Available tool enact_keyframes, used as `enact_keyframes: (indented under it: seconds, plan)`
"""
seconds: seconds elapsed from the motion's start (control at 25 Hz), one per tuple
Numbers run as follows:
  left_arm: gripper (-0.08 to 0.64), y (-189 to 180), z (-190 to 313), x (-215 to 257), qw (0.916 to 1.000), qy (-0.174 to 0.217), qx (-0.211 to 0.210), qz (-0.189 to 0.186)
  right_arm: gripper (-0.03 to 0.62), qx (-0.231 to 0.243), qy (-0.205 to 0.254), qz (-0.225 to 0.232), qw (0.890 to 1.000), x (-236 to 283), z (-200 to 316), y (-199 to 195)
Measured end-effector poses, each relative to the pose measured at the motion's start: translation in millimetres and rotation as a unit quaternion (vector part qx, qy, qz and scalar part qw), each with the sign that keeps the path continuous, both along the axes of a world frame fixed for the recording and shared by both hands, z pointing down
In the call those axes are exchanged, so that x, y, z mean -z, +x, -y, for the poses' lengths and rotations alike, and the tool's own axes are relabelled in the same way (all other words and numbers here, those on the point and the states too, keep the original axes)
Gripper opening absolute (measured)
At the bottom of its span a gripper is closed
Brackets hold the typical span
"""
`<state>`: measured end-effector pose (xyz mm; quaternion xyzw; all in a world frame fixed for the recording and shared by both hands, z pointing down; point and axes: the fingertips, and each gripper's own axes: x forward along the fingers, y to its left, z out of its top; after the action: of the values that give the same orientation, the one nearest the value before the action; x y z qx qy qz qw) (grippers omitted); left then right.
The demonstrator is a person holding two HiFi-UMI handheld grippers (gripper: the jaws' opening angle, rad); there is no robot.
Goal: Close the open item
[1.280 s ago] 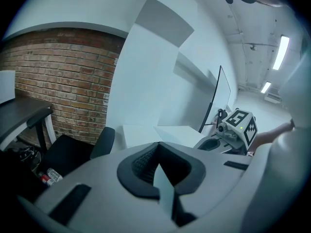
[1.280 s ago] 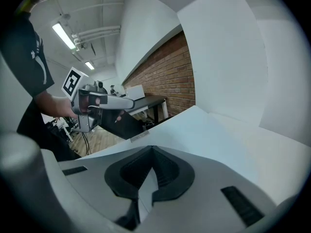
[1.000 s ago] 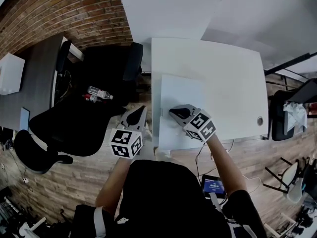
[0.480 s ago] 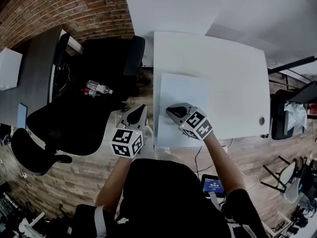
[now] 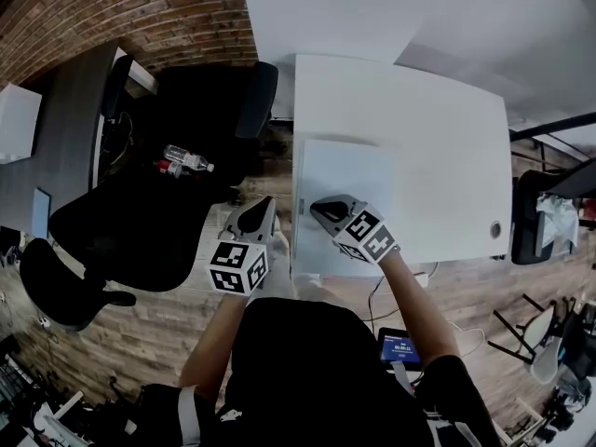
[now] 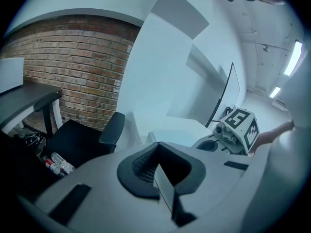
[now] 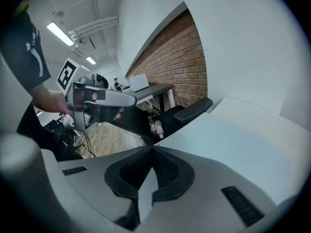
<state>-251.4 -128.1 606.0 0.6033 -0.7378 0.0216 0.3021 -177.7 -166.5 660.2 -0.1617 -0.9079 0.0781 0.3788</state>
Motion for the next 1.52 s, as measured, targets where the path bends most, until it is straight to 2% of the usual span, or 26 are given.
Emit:
enact_keyframes:
  seconds: [0.52, 0.84, 1.12, 1.52]
  plan:
    - [0.009, -2, -4, -9, 0.9999, -0.007, 0.005, -0.01, 0.037, 0.016, 0.026, -0.008, 0.999, -13, -7, -10]
    - [0.009, -7, -6, -14, 0.9998, -0.009, 0.01, -0.014, 0.037, 0.057, 0.073, -0.029, 0.995, -20, -17, -12]
    - [0.009, -14, -7, -16, 0.9997, -0.009, 0.02, -0.015, 0.037, 0.063, 0.067, -0.048, 0.995, -22, -15, -12]
    - [0.009, -16, -6, -11, 0.9997, -0.007, 0.02, -0.013, 0.037, 0.058, 0.066, -0.041, 0.995, -20, -16, -14]
